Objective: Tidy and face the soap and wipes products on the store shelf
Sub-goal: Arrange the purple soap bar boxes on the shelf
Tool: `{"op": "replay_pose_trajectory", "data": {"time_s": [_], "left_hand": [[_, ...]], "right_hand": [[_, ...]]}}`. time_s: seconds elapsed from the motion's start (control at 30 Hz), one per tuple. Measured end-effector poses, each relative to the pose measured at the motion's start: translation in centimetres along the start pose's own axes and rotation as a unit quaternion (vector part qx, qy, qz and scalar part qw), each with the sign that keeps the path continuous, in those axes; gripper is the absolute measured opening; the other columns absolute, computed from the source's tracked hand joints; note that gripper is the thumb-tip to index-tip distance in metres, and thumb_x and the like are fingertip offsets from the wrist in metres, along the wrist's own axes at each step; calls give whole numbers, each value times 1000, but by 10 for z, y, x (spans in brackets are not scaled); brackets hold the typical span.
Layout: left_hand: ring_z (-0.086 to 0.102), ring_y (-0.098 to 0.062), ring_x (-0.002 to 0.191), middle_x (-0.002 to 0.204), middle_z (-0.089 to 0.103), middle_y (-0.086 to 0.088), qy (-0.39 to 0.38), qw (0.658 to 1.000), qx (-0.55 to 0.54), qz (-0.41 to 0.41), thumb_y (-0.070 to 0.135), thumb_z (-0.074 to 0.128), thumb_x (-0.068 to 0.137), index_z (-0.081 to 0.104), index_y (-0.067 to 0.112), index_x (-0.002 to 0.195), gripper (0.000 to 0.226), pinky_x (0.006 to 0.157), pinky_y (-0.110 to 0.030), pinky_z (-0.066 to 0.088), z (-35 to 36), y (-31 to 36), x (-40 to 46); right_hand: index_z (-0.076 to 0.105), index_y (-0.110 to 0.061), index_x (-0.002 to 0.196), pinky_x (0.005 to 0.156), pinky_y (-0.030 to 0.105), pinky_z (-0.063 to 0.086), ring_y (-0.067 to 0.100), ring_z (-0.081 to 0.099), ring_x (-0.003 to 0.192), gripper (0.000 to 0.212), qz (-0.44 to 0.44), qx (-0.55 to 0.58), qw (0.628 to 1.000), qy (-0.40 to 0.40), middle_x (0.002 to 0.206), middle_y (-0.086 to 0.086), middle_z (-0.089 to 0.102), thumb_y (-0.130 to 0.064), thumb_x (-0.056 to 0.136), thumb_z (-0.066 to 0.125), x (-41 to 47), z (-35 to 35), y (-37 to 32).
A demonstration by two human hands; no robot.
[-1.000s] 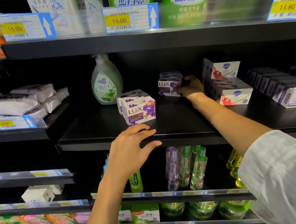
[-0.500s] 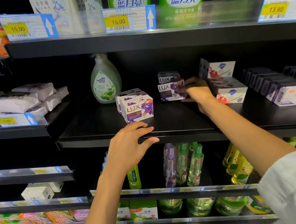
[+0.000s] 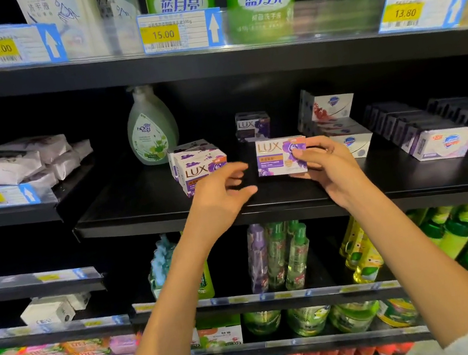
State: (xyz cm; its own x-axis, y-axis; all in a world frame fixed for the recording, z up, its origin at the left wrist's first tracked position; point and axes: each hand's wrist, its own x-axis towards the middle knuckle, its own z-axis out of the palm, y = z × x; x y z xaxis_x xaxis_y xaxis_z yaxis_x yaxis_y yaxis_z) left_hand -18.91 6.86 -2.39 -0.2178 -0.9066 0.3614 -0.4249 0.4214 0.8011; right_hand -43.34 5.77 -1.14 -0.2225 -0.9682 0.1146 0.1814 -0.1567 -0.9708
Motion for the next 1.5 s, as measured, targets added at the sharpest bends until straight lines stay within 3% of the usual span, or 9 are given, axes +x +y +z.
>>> {"op": "replay_pose_trajectory", "data": {"time_s": [0.13,0.37,0.63,0.77,0.87,0.93,1.07,1.23,1.5], "left_hand": [[72,-24,109,126,67,-8,-21,979,-181,-91,8,82,89,53,17,146,65,94,-41,62,16,14,32],[72,-27,116,127,71,-17,-82,921,-366,-110,3,75,93,59,9,138,48,96,-45,61,21,4,45],[75,-31,106,106,74,-14,-63,921,-368,-115,2,69,97,59,5,125,29,91,-50,62,17,5,41],[74,-32,108,119,70,-24,-66,921,-369,-101,0,69,97,61,7,122,28,89,-48,63,16,3,41],[74,-32,109,112,71,-21,-71,921,-373,-90,-3,70,95,61,8,121,30,90,-48,62,15,1,41],[73,-32,109,110,71,-17,-77,922,-370,-85,-5,71,94,62,9,121,32,92,-50,61,14,1,41],[72,-29,115,123,71,-16,-97,914,-382,-96,4,75,93,64,8,127,36,99,-50,59,13,2,40],[70,-28,121,130,71,-15,-112,905,-395,-110,25,82,83,66,9,132,54,103,-48,57,14,4,40],[69,-31,121,128,70,-21,-114,903,-400,-102,8,77,91,64,-1,132,43,105,-46,56,15,-3,43]], "right_hand": [[64,1,124,84,45,64,29,77,104,41,-7,7,1000,2,107,16,79,-8,88,81,-2,-1,0],[63,2,123,87,48,64,33,76,104,39,-12,-16,1000,-17,108,17,78,-7,88,80,-3,-1,1],[64,-14,110,87,42,63,24,78,100,22,-37,-77,995,-51,96,8,80,-7,93,76,-9,3,0],[65,-15,112,87,50,62,27,77,104,26,-24,-80,995,-48,110,11,78,-39,102,64,-10,11,-2],[68,-20,110,73,40,62,26,78,99,31,-11,-87,996,-31,106,8,80,-49,103,59,-11,14,-5],[70,-17,106,69,36,62,29,77,100,27,-18,-84,996,-38,106,11,79,-43,102,63,-11,11,-3],[71,-18,97,85,48,63,31,76,107,8,-27,-47,998,-40,106,9,78,-23,101,67,-12,5,-2],[72,-11,107,97,55,59,30,73,113,8,-58,-42,995,-73,117,15,74,-11,99,68,-12,2,0],[69,-9,116,100,51,58,32,66,124,17,-76,-52,989,-113,127,22,67,-10,99,68,-11,0,3]]}}
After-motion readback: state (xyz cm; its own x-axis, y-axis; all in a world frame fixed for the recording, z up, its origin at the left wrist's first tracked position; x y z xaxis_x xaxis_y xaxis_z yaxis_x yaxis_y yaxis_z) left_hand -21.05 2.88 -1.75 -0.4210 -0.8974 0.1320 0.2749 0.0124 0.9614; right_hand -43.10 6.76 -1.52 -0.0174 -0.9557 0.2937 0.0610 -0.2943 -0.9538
